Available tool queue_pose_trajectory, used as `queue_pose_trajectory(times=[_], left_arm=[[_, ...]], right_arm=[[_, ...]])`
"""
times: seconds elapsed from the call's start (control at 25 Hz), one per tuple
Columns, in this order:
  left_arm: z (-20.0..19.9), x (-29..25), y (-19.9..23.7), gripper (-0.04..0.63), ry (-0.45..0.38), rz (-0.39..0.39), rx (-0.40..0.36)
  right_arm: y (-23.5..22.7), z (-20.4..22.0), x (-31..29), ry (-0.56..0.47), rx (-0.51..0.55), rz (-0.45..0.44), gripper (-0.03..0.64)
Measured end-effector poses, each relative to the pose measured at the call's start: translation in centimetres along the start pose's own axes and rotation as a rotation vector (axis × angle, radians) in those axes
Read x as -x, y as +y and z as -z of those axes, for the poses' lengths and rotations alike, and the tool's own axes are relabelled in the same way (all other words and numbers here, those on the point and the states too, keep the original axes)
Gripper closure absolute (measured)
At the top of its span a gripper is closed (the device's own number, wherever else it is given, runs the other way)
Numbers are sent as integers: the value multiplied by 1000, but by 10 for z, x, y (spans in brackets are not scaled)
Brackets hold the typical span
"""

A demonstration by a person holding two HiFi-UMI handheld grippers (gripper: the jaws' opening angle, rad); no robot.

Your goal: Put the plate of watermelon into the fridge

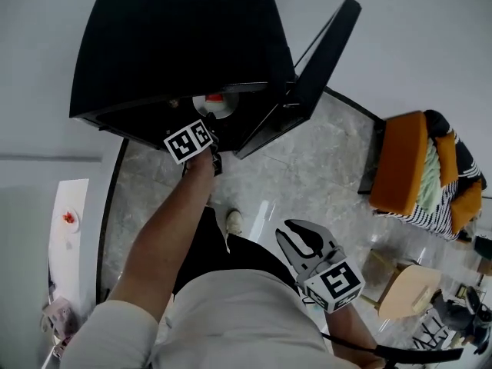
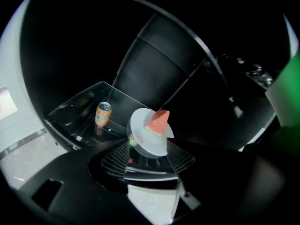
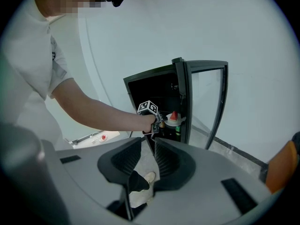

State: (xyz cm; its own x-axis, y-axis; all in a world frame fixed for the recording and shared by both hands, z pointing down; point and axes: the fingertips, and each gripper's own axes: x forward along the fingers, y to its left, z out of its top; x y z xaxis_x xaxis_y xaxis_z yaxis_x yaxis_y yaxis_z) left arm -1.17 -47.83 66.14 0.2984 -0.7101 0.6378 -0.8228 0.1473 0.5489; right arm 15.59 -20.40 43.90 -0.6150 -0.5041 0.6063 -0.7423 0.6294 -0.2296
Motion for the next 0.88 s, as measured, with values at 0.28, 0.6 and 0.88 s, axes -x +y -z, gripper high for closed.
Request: queue_pose_trajectory(times=[0.28,0.6,0.88], left_arm=[[20,66,-3,353,1,31,-55],[51,179,-13,493,27,180,-115],[71,291,-44,583,65,465,-225]], right_arm=[[16,11,15,-41,22,-57,518],[45,13,17,-90,90,-148,520],[79,-3,18,-129,160,-158,546]])
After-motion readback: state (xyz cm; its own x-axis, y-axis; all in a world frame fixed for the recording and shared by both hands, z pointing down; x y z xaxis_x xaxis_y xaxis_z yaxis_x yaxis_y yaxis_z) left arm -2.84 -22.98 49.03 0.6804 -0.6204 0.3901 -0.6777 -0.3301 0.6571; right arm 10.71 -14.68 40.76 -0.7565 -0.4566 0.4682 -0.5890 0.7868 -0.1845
